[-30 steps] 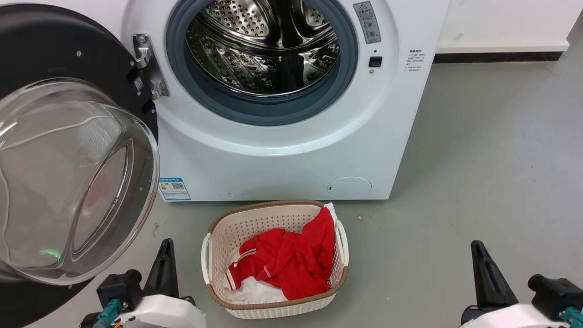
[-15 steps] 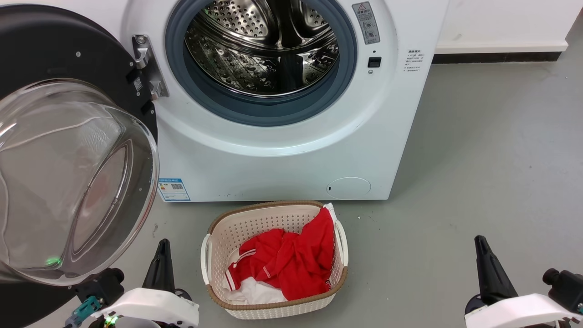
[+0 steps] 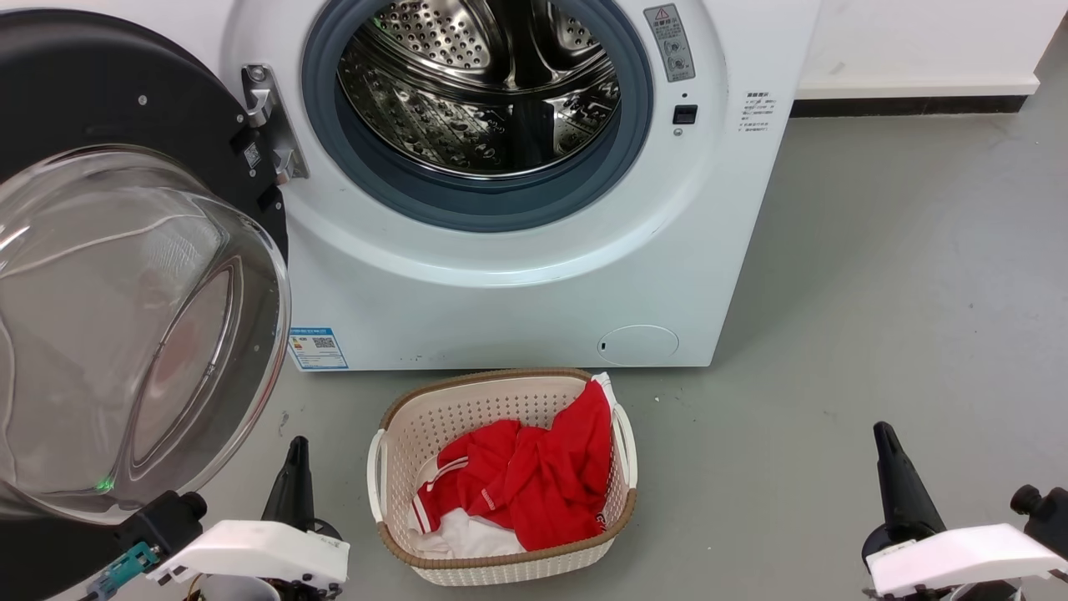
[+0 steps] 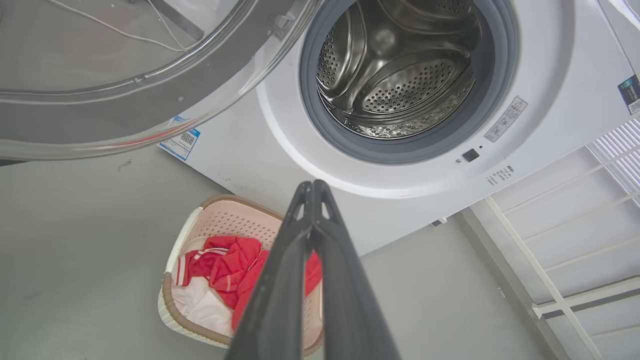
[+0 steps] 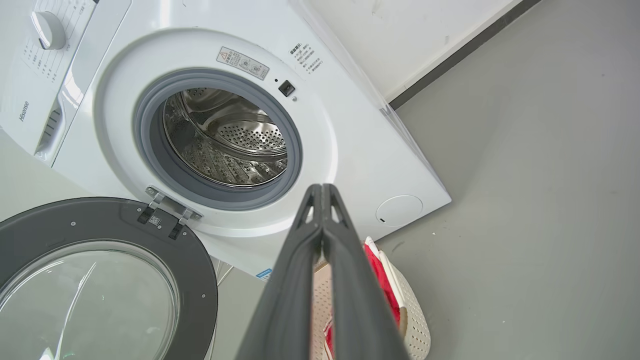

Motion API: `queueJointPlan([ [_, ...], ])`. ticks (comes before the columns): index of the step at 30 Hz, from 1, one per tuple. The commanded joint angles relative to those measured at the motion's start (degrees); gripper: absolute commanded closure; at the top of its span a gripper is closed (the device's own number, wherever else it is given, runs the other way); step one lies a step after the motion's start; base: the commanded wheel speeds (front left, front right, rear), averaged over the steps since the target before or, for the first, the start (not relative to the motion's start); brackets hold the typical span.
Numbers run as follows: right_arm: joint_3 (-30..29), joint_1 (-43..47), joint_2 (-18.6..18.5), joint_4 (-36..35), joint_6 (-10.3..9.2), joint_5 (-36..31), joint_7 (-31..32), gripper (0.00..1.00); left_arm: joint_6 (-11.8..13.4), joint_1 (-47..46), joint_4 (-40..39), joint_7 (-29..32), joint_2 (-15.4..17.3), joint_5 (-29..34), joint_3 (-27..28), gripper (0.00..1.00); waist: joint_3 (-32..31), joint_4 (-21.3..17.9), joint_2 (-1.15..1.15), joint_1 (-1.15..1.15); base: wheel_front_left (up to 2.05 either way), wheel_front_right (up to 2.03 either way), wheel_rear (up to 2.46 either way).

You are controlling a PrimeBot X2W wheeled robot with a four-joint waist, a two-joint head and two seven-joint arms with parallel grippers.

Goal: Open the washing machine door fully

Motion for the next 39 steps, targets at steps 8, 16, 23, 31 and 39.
queueJointPlan([
  [8, -0.39, -2.45, -0.6, 0.38, 0.0, 7.5, 1.35, 1.0, -1.22, -2.15, -0.29, 1.83, -0.16, -7.03, 1.27, 1.0, -0.04, -0.06, 0.0, 0.0, 0.0, 0.0, 0.0],
  [16, -0.69, -3.22, -0.66, 1.13, 0.0, 13.29, 2.46, 1.0, -2.07, -2.57, 0.02, 3.26, -0.44, -12.55, 2.11, 1.0, -0.09, -0.11, 0.0, 0.0, 0.0, 0.0, 0.0],
  [23, -0.96, -4.04, -0.68, 1.75, 0.0, 17.98, 3.43, 1.0, -2.7, -2.96, 0.25, 4.45, -0.68, -17.05, 2.74, 1.0, -0.12, -0.16, 0.0, 0.0, 0.0, 0.0, 0.0],
  [31, -1.28, -4.7, -0.68, 2.38, 0.0, 22.93, 4.46, 1.0, -3.42, -3.23, 0.51, 5.65, -0.89, -21.84, 3.49, 1.0, -0.17, -0.22, 0.0, 0.0, 0.0, 0.0, 0.0],
  [39, -1.63, -5.28, -0.65, 3.03, 0.0, 27.52, 5.49, 1.0, -4.11, -3.62, 0.77, 6.87, -1.07, -26.29, 4.11, 1.0, -0.21, -0.27, 0.0, 0.0, 0.0, 0.0, 0.0],
])
